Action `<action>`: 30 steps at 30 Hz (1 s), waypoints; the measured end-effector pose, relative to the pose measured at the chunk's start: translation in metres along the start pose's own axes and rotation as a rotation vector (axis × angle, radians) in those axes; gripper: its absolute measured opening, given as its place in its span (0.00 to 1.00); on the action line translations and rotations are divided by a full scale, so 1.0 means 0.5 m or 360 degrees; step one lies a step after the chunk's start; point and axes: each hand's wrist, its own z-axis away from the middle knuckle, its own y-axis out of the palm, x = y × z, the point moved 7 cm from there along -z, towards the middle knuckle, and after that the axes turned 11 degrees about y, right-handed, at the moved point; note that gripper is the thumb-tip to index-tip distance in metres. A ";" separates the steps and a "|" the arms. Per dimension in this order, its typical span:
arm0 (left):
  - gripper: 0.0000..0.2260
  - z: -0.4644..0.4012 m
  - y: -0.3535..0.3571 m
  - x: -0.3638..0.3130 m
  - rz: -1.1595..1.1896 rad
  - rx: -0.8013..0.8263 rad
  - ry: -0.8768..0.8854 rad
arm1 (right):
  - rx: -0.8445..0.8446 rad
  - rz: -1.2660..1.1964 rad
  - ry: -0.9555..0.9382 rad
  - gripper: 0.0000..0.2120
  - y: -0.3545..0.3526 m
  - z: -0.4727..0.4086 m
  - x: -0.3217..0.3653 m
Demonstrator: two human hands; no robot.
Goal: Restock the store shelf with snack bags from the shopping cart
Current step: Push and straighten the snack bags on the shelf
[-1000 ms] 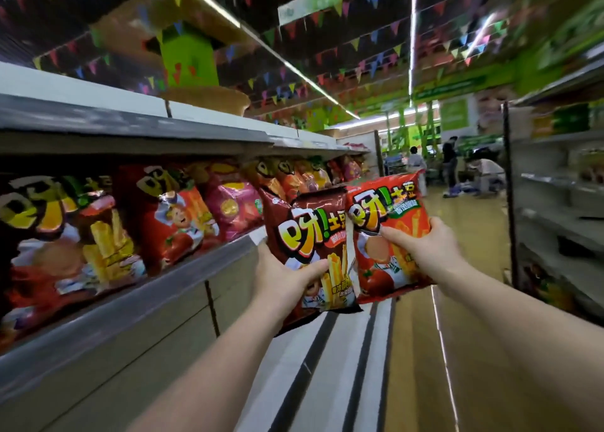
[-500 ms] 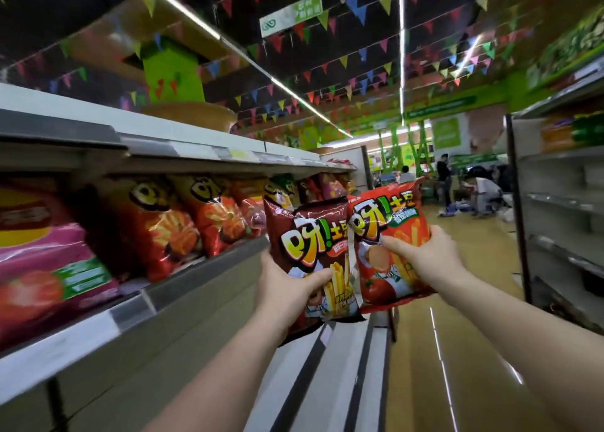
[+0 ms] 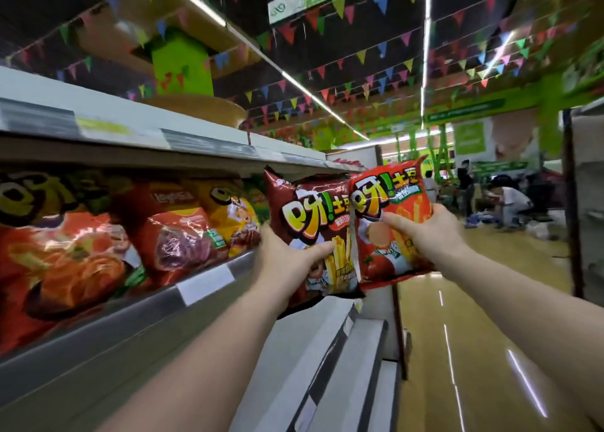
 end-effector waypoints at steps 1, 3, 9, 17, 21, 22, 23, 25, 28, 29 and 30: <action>0.41 -0.031 0.014 0.011 -0.0006 -0.0014 0.0007 | 0.0002 0.0022 -0.0018 0.26 0.012 -0.034 0.002; 0.45 -0.092 0.042 0.032 -0.0005 -0.0034 0.0006 | -0.0025 0.0095 -0.0026 0.30 0.032 -0.106 0.002; 0.49 -0.246 0.122 0.080 -0.0089 -0.0066 -0.0070 | -0.0052 0.0122 -0.0038 0.34 0.073 -0.300 -0.001; 0.52 -0.345 0.157 0.162 -0.0348 -0.0304 -0.0300 | 0.0376 0.0126 -0.0023 0.35 0.187 -0.513 -0.027; 0.54 -0.358 0.154 0.154 -0.0458 -0.0517 -0.0455 | 0.0720 0.0077 0.0053 0.41 0.267 -0.584 -0.039; 0.52 -0.362 0.148 0.155 -0.0485 -0.0586 -0.0461 | 0.0813 0.0018 0.0085 0.39 0.286 -0.598 -0.042; 0.50 -0.364 0.144 0.154 -0.0516 -0.0645 -0.0467 | 0.0905 -0.0032 0.0105 0.37 0.303 -0.610 -0.043; 0.48 -0.370 0.134 0.156 -0.0588 -0.0760 -0.0500 | 0.1079 -0.0064 0.0161 0.34 0.337 -0.625 -0.043; 0.45 -0.380 0.116 0.157 -0.0758 -0.0896 -0.0530 | 0.1268 -0.0059 0.0210 0.34 0.391 -0.643 -0.045; 0.44 -0.385 0.110 0.158 -0.0808 -0.0926 -0.0537 | 0.1305 -0.0061 0.0206 0.32 0.405 -0.646 -0.042; 0.44 -0.391 0.102 0.161 -0.0865 -0.0954 -0.0536 | 0.1341 -0.0072 0.0202 0.28 0.419 -0.651 -0.038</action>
